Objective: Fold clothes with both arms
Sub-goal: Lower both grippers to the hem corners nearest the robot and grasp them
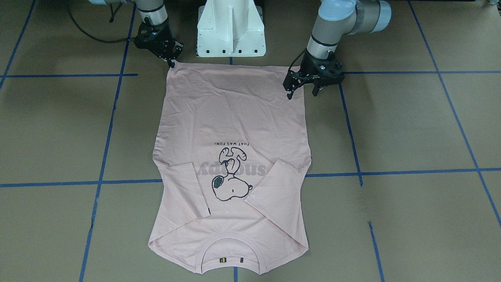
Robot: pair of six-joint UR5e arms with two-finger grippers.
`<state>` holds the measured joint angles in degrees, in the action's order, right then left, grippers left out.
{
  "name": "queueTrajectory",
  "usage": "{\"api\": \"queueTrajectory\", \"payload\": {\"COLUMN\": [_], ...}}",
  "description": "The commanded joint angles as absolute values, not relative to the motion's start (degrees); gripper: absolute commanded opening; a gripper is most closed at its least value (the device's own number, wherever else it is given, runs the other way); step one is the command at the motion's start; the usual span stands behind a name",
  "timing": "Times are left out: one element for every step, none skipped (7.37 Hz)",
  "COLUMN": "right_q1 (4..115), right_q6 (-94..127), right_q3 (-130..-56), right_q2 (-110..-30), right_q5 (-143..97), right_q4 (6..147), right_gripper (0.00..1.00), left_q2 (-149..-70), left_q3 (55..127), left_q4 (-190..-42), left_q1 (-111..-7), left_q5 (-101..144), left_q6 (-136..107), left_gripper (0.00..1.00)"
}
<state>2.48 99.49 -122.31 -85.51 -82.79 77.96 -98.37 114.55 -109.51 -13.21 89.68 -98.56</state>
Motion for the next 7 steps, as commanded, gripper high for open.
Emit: {"api": "queueTrajectory", "payload": {"right_q1": [2.72, 2.72, 2.72, 2.72, 2.72, 2.64, 2.64], "right_q6": [99.49, 99.49, 99.49, 99.49, 99.49, 99.49, 99.49], "right_q3": [-123.13, -123.13, -123.13, -123.13, -123.13, -123.13, -123.13], "right_q2": [-85.52, -85.52, -85.52, -85.52, -85.52, -85.52, -85.52], "right_q5": [-82.88, -82.88, -82.88, -82.88, -82.88, -82.79, -82.79], "right_q4": [77.96, 77.96, 77.96, 77.96, 77.96, 77.96, 77.96], "right_gripper": [0.00, 0.00, 0.00, 0.00, 0.00, 0.00, 0.00], "left_q2": [-95.46, -95.36, -95.36, -95.36, -95.36, -95.45, -95.45], "left_q3": [115.74, 116.36, 116.89, 117.07, 116.98, 116.98, 117.07], "left_q4": [-109.08, -107.42, -106.88, -106.79, -106.35, -105.04, -105.03], "left_q1": [-7.31, -7.03, -6.94, -6.86, -6.51, -6.07, -5.98], "left_q5": [86.41, 86.40, 86.40, 86.40, 86.40, 86.40, 86.40], "left_q6": [-103.79, -103.89, -103.89, -103.89, -103.89, -104.32, -104.85], "left_gripper": [1.00, 1.00, 1.00, 1.00, 1.00, 0.94, 0.80]}}
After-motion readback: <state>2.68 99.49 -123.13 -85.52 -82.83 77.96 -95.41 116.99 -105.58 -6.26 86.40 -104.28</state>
